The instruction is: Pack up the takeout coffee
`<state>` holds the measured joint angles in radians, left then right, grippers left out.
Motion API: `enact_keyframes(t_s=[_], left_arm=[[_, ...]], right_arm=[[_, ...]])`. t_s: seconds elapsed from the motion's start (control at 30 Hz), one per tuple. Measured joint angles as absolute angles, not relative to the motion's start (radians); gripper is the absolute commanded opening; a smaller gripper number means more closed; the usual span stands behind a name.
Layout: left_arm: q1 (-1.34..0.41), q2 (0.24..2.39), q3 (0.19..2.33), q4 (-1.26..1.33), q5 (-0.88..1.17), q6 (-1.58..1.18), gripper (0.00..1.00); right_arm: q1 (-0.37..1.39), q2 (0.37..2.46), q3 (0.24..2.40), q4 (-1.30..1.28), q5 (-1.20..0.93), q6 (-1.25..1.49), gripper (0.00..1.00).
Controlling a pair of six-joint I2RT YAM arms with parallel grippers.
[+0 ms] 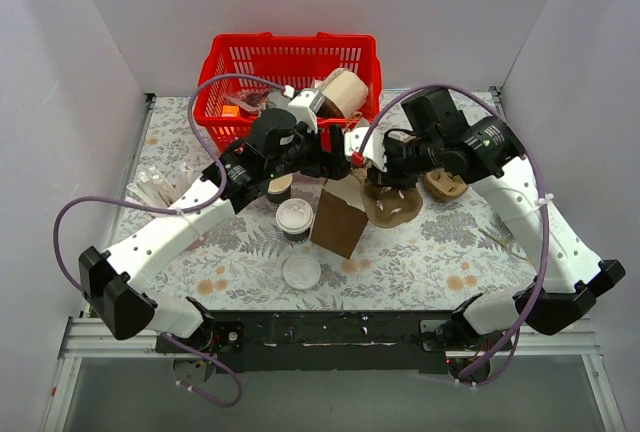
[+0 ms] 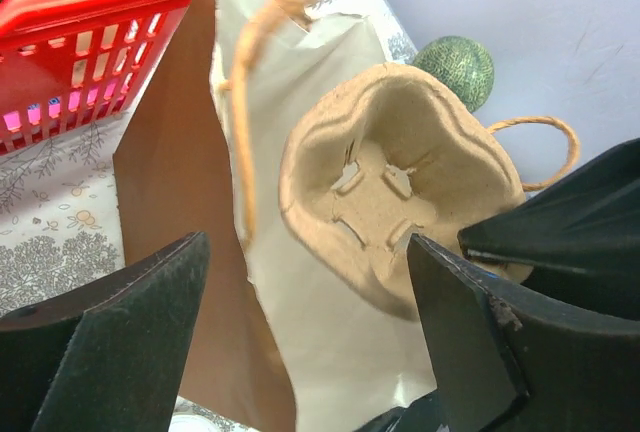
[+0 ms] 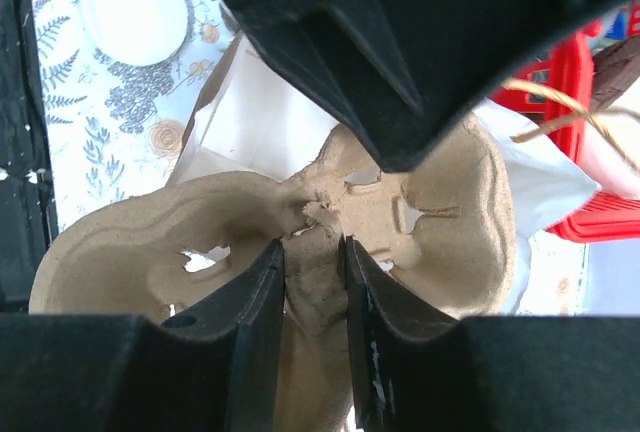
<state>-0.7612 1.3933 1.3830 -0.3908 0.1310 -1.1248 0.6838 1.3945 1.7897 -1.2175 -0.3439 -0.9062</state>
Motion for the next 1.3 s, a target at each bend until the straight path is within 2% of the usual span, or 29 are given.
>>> enact_keyframes(t_s=[0.33, 0.57, 0.93, 1.23, 1.3], left_arm=[[-0.761, 1.237, 1.307, -0.384, 0.050, -1.234, 0.82], [-0.761, 1.193, 1.235, -0.415, -0.001, -1.291, 0.79], [-0.761, 1.199, 1.208, -0.438, -0.005, -1.329, 0.49], [-0.761, 1.200, 1.176, -0.437, -0.008, -1.343, 0.38], [-0.761, 1.200, 1.168, -0.437, -0.011, -1.343, 0.31]], right_arm=[[0.684, 1.298, 1.740, -1.045, -0.309, -0.699, 0.36], [0.684, 1.296, 1.755, -0.958, -0.275, -0.429, 0.34], [0.684, 1.316, 1.738, -0.803, -0.212, -0.054, 0.34], [0.684, 1.313, 1.716, -0.698, -0.243, 0.093, 0.32], [0.684, 1.308, 1.691, -0.686, -0.240, 0.111, 0.32]])
